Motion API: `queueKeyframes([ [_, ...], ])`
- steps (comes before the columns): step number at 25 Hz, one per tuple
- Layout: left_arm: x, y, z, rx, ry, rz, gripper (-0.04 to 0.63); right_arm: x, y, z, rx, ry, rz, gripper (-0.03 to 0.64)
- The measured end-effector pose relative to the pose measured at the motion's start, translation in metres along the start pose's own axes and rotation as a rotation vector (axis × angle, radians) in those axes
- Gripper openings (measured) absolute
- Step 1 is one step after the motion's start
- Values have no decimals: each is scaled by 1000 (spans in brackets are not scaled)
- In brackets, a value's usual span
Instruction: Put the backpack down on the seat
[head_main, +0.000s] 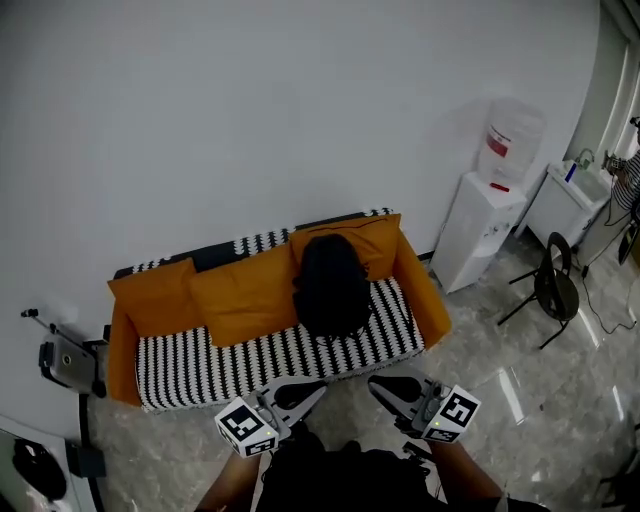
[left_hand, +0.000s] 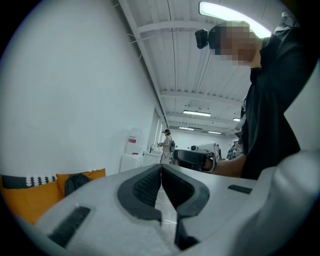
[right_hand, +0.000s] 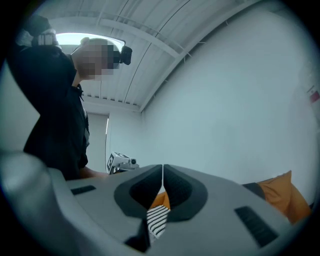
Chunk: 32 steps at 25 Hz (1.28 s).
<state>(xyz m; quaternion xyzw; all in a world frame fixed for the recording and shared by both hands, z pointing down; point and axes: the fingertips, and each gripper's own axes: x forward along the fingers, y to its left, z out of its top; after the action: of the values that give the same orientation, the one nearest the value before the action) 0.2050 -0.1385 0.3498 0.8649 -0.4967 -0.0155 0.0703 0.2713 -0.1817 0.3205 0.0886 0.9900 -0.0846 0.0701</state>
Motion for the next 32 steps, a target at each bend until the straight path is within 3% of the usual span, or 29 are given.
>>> queueKeyframes([
  [5,-2,-19,-12,-14,26,15,21,-9,12,-5,10,-14,27,29],
  [14,-6,-27,-6,-15,21,-3,21,-17,16,-2,12,-5,-19,28],
  [32,-10,-22,-11,-13,44,34,21,-36,-17,2,-29,9,-99,28],
])
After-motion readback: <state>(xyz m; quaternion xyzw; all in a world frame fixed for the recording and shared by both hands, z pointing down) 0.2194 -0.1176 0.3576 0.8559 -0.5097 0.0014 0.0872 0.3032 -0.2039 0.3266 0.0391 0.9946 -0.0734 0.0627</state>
